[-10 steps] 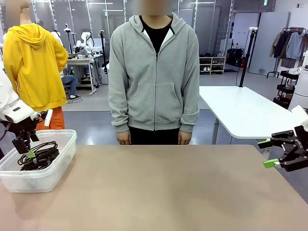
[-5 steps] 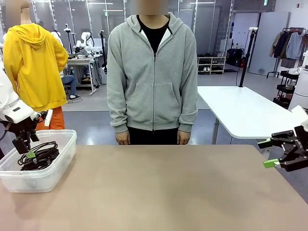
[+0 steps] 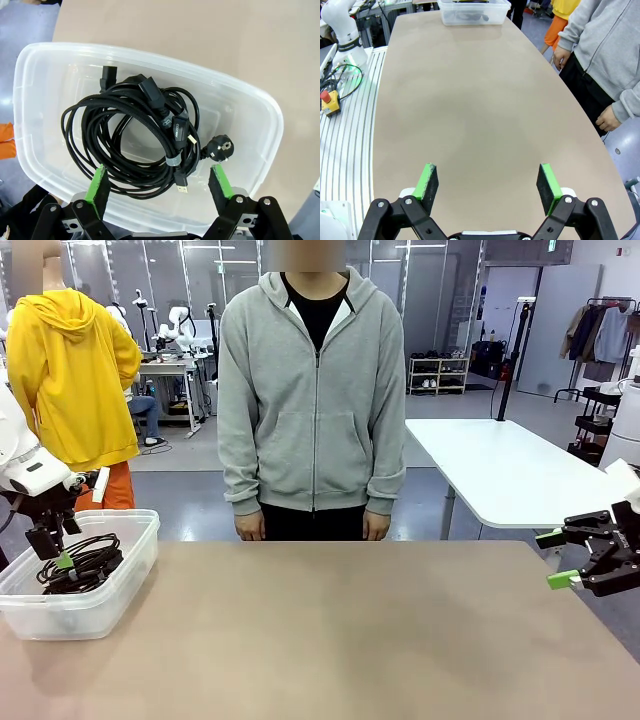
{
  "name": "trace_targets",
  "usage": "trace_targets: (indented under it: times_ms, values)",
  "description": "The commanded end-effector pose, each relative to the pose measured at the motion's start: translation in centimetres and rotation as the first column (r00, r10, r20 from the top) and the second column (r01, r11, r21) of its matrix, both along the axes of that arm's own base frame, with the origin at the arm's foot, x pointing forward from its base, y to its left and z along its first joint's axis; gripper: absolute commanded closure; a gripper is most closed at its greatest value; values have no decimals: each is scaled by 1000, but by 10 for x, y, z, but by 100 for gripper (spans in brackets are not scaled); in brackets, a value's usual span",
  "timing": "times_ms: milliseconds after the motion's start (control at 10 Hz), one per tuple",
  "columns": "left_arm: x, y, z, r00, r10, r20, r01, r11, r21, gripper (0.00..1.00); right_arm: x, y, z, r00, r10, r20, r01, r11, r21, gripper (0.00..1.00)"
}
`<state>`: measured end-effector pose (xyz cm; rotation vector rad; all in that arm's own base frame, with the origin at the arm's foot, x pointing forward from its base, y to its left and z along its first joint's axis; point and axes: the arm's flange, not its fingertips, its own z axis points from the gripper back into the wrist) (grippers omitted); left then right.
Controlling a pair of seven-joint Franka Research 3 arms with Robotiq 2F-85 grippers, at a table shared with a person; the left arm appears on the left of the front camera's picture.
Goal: Organize and store the cables.
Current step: Place the USB Extension Cable into the Organizing box.
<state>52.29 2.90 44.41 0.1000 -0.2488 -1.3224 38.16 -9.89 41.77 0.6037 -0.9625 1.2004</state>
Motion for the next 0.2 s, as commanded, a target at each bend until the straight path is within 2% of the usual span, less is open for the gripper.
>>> trace_targets:
  times_ms: [0,100]
  values:
    - [1,2,0,1000,2,0,-2,1000,0,0,-3,1,5,1000,-8,-26,8,1000,7,0]
    - [1,2,0,1000,2,0,-2,1000,0,0,-3,1,5,1000,-8,-26,8,1000,7,0]
